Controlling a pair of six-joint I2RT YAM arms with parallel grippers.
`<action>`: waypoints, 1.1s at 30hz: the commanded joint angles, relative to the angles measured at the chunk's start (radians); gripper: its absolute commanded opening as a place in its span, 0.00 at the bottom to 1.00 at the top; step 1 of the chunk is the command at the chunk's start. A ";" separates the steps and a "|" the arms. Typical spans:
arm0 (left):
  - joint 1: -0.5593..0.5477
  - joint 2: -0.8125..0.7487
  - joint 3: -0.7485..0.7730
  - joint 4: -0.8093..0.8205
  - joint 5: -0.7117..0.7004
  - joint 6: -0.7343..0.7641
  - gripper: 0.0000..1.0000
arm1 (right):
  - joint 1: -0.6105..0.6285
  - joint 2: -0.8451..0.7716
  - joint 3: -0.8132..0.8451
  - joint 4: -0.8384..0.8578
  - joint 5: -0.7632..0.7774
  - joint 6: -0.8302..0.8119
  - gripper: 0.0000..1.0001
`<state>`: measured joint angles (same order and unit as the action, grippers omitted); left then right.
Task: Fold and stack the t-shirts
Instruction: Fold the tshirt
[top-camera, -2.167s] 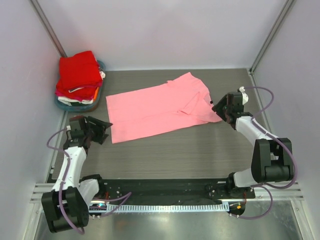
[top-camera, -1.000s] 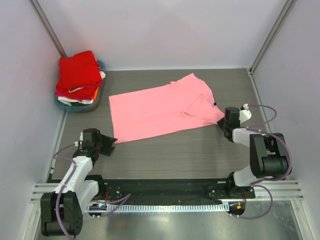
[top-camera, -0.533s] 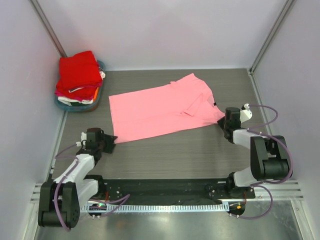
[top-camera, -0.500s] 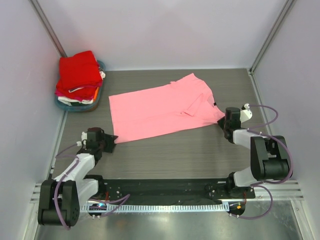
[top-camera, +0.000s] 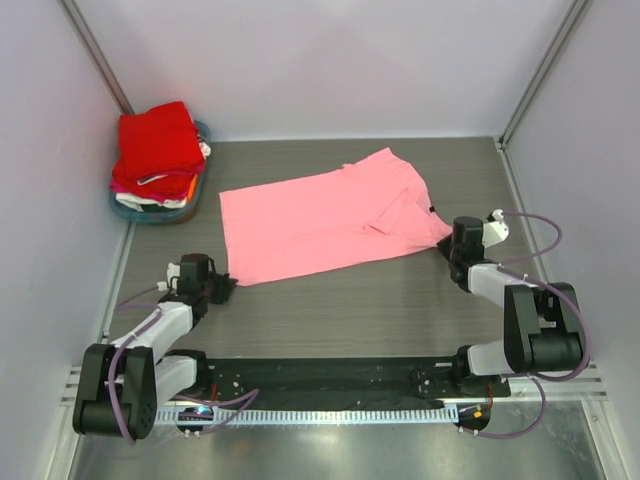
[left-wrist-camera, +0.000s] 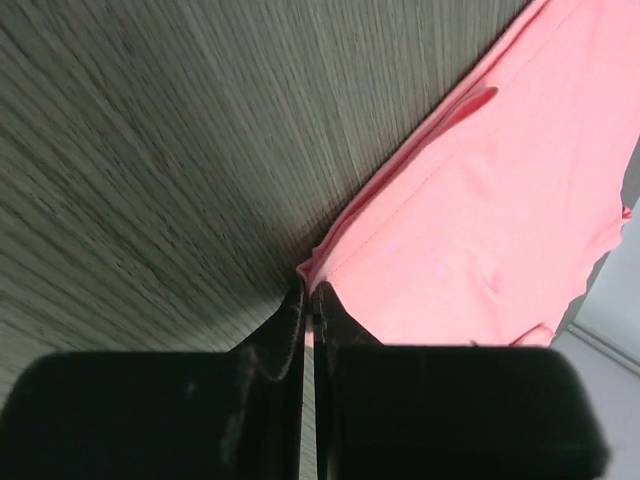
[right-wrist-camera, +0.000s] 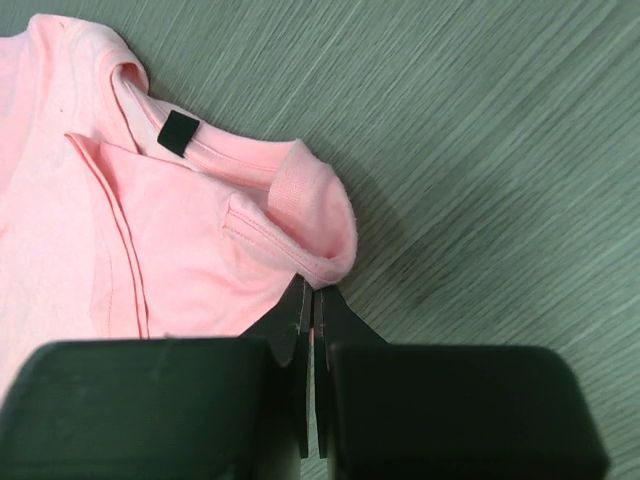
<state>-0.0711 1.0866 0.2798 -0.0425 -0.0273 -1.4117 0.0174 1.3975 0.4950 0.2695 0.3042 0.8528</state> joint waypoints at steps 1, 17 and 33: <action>-0.002 0.004 0.044 -0.077 -0.072 0.034 0.00 | -0.004 -0.067 -0.007 -0.010 0.093 0.017 0.01; 0.063 -0.004 0.303 -0.229 0.003 0.118 0.00 | -0.004 -0.138 0.164 -0.237 0.047 0.055 0.01; 0.169 -0.213 0.247 -0.368 0.164 0.215 0.00 | -0.004 -0.422 0.070 -0.473 0.047 0.140 0.07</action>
<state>0.0902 0.9268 0.5785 -0.3607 0.1154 -1.2358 0.0177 1.0492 0.6701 -0.1310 0.3122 0.9428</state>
